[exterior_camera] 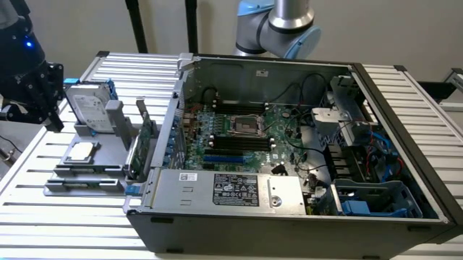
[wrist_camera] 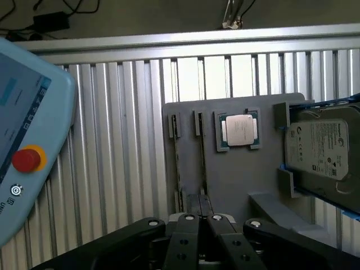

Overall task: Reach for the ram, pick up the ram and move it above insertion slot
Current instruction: 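Pick up the ram and move it above insertion slot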

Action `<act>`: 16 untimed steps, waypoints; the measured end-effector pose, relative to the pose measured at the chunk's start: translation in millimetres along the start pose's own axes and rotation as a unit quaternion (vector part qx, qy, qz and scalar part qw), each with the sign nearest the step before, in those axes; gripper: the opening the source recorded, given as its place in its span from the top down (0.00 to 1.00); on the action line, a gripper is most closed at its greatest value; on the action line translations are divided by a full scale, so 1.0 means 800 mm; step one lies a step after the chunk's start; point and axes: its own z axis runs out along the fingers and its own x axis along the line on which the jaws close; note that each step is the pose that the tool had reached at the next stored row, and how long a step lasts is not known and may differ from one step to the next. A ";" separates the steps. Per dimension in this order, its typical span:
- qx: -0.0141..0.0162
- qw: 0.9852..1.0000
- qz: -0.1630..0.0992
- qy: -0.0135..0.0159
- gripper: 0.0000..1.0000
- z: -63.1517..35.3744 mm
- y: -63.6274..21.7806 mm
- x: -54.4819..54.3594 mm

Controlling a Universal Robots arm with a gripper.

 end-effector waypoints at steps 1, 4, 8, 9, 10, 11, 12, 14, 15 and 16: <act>0.000 1.000 0.000 0.000 0.89 0.000 0.000 0.000; 0.000 1.000 0.000 0.000 0.82 0.000 0.000 0.000; 0.000 1.000 0.000 0.000 0.70 0.000 0.000 0.000; 0.000 1.000 0.000 0.000 0.64 0.000 0.000 0.000; 0.000 1.000 0.000 0.000 0.64 0.001 0.000 0.000; 0.000 1.000 0.000 0.000 0.64 0.003 0.000 0.000; 0.000 1.000 0.000 0.000 0.64 0.005 0.000 0.000; 0.000 1.000 0.000 0.000 0.64 0.009 0.000 0.000; 0.000 1.000 0.000 0.000 0.64 0.012 0.000 0.000; 0.000 1.000 0.000 0.000 0.64 0.014 -0.001 0.000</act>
